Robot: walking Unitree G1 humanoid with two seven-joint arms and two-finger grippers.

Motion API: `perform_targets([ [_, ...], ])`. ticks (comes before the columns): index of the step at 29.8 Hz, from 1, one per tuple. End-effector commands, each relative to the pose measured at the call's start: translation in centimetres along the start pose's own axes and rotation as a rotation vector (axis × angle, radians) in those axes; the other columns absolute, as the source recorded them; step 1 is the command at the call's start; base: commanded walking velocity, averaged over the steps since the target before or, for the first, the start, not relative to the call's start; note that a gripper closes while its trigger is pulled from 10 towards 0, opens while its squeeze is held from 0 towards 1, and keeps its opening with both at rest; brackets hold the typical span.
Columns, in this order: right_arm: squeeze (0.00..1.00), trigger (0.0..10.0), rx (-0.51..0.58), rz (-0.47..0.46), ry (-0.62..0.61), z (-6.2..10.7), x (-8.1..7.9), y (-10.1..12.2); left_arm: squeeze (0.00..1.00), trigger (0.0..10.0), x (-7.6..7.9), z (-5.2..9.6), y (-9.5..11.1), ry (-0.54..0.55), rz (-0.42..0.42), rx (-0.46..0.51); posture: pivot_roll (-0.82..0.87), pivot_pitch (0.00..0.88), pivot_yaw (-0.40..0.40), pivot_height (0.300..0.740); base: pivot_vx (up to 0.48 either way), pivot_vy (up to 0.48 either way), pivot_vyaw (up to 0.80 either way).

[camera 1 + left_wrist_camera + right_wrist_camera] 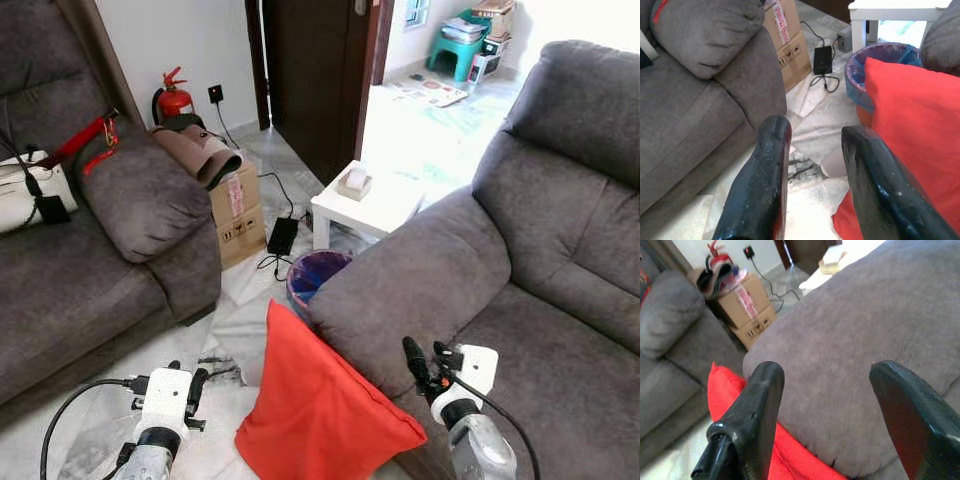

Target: Move the pillow to the sofa from floor

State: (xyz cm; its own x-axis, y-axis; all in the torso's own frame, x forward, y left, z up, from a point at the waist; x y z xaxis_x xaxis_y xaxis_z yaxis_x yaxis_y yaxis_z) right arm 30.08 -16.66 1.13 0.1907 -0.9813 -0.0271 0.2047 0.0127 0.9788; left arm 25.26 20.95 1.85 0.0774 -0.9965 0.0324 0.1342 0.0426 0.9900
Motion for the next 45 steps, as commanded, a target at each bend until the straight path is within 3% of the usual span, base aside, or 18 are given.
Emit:
perform_targets([
  [1,0.00,10.0,-0.049,0.011,0.000,-0.2,-0.2,-0.3,0.00,10.0,0.0,0.0,0.1,0.009,0.010,-0.004,0.12,0.143,0.008,0.740,0.000,0.000,0.00],
  [7,0.00,10.0,-0.036,-0.003,0.000,-0.2,-0.1,-0.3,0.00,10.0,0.1,0.0,-0.2,0.010,0.018,-0.022,0.11,0.148,0.007,0.700,0.000,0.000,0.00],
  [10,0.00,10.0,-0.053,0.000,-0.006,-0.1,0.0,-0.5,0.00,10.0,0.0,-0.1,-0.8,0.030,0.025,-0.059,0.12,0.152,0.006,0.700,0.000,0.000,0.00],
  [16,0.00,10.0,-0.090,0.002,-0.009,-0.3,-0.2,-0.8,0.00,10.0,0.9,-0.9,-0.1,0.017,0.029,-0.035,0.12,0.154,0.004,0.695,0.000,0.000,0.00],
  [32,0.00,10.0,-0.104,0.022,-0.001,-0.5,-0.1,-0.6,0.00,10.0,0.8,-1.7,0.0,0.018,0.022,-0.058,0.12,0.159,-0.008,0.680,0.000,0.000,0.00],
  [36,0.00,10.0,-0.096,0.029,-0.002,-0.5,-0.2,-0.5,0.00,10.0,0.6,-1.5,-0.7,0.020,0.009,-0.091,0.12,0.159,-0.009,0.651,0.000,0.000,0.00],
  [45,0.00,10.0,-0.091,0.016,-0.006,-0.6,-0.5,-0.5,0.00,10.0,0.4,-1.0,-1.4,0.033,0.012,-0.114,0.12,0.163,-0.011,0.651,0.000,0.000,0.00],
])
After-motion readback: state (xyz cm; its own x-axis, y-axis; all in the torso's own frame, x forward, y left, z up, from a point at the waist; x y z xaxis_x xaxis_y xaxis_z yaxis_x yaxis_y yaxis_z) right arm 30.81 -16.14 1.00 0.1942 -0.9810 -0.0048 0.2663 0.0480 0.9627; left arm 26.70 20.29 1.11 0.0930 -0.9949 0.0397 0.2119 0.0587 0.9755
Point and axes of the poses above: a point about 5 cm out from each wrist's last joint towards the gripper, its own z axis pointing back from the gripper into the wrist, its own y axis along the axis of the wrist's last joint, x = y × z, the point moved 1 cm from there along -z, pointing out of the wrist towards the gripper, and after that the axes turned 14 degrees about z, right-handed, at the moved point
